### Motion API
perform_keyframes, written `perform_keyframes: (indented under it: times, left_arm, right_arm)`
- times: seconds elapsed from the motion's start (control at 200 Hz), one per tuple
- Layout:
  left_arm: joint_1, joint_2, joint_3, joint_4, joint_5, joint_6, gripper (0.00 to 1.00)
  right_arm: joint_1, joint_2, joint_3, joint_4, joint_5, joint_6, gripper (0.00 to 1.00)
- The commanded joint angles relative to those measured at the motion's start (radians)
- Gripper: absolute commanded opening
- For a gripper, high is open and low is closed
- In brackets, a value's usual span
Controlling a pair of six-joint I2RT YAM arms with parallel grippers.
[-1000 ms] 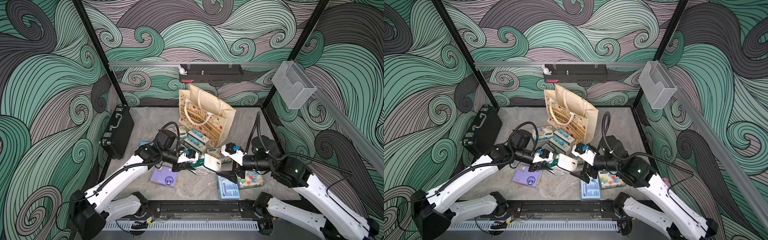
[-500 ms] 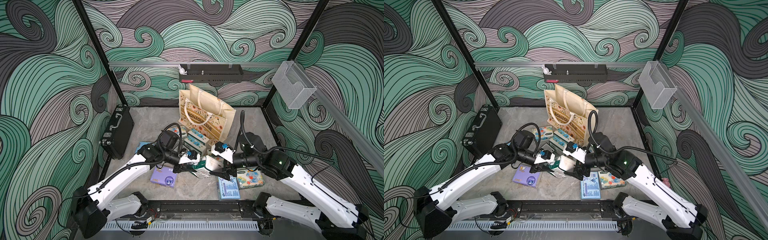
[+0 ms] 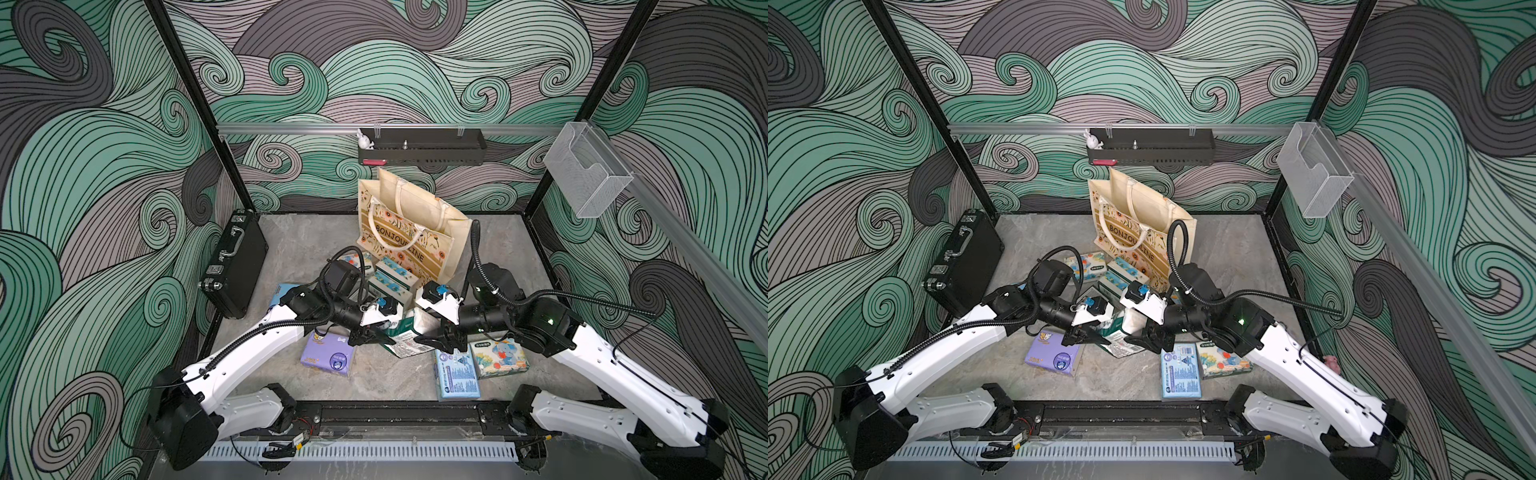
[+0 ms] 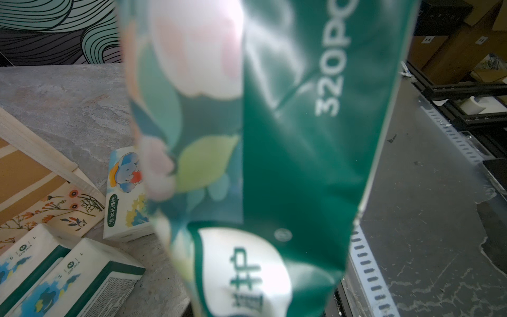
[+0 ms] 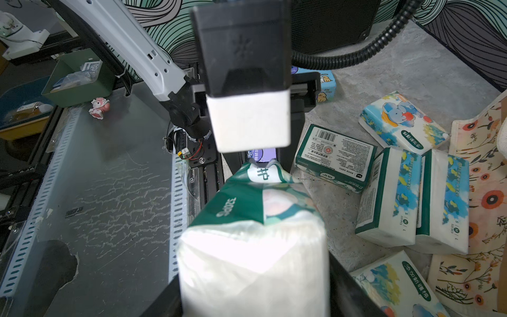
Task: Put tissues into the canvas bag
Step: Pick up the pack of facial tissues from the center of the board, then place the pack of facial tissues in the canvas bag.
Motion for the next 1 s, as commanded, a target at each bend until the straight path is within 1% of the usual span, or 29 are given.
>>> perform_keyframes:
  times: [0.0,0.05,0.085,0.11,0.13,0.175,0.245,0.265,0.28,0.325,0.38,0.435,0.51,0.55,0.59,0.686,0.771,0.826,0.886,0.996]
  left_arm:
    - [-0.010,0.001,0.052,0.018,0.056,-0.045,0.35]
    - [-0.009,0.001,0.052,0.029,0.058,-0.063,0.38]
    - [-0.010,0.002,0.053,0.039,0.058,-0.076,0.40]
    - [-0.009,0.002,0.052,0.043,0.057,-0.079,0.44]
    - [-0.009,0.000,0.052,0.045,0.055,-0.078,0.49]
    - [-0.010,-0.007,0.048,0.056,0.038,-0.077,0.64]
    - [-0.010,-0.037,0.028,0.104,-0.028,-0.104,0.86]
    - [-0.009,-0.050,0.022,0.124,-0.053,-0.116,0.96]
    - [-0.009,-0.060,0.013,0.143,-0.075,-0.129,0.98]
    - [-0.007,-0.089,-0.009,0.203,-0.162,-0.190,0.99]
    - [-0.006,-0.121,-0.037,0.295,-0.319,-0.293,0.99]
    - [0.000,-0.135,-0.041,0.341,-0.471,-0.362,0.99]
    - [0.009,-0.107,0.010,0.331,-0.725,-0.514,0.99]
    - [0.022,-0.079,0.056,0.293,-0.805,-0.564,0.99]
    - [0.034,-0.047,0.104,0.247,-0.863,-0.604,0.99]
    - [0.064,0.014,0.186,0.142,-0.883,-0.639,0.99]
    - [0.094,0.018,0.168,0.169,-0.876,-0.683,0.98]
    - [0.120,0.004,0.136,0.215,-0.849,-0.720,0.97]
    - [0.155,-0.009,0.137,0.228,-0.809,-0.774,0.95]
    - [0.214,0.018,0.220,0.157,-0.723,-0.840,0.91]
  right_arm:
    - [0.005,-0.009,-0.010,0.018,0.015,0.007,0.51]
    - [0.005,-0.014,-0.015,0.019,0.023,0.013,0.44]
    - [0.005,-0.019,-0.019,0.020,0.030,0.019,0.43]
    - [0.005,-0.023,-0.021,0.019,0.034,0.019,0.43]
    - [0.005,-0.027,-0.024,0.021,0.041,0.022,0.43]
    - [0.005,-0.036,-0.028,0.020,0.062,0.026,0.43]
    - [0.005,-0.057,-0.037,0.024,0.110,0.030,0.41]
    - [0.005,-0.062,-0.041,0.025,0.129,0.032,0.40]
    - [0.005,-0.066,-0.043,0.028,0.143,0.033,0.40]
    - [0.005,-0.072,-0.049,0.032,0.194,0.038,0.40]
    - [0.002,-0.069,-0.048,0.032,0.272,0.040,0.38]
    - [-0.005,-0.060,-0.037,0.032,0.354,0.046,0.37]
    - [-0.026,-0.038,0.000,0.032,0.440,0.062,0.37]
    - [-0.043,-0.022,0.033,0.033,0.463,0.072,0.36]
    - [-0.060,-0.004,0.072,0.035,0.479,0.088,0.36]
    - [-0.090,0.052,0.176,0.052,0.499,0.102,0.35]
    - [-0.096,0.115,0.275,0.070,0.526,0.077,0.35]
    - [-0.098,0.162,0.352,0.076,0.559,0.048,0.35]
    - [-0.102,0.209,0.427,0.094,0.585,0.008,0.35]
    - [-0.117,0.313,0.552,0.148,0.596,-0.062,0.33]
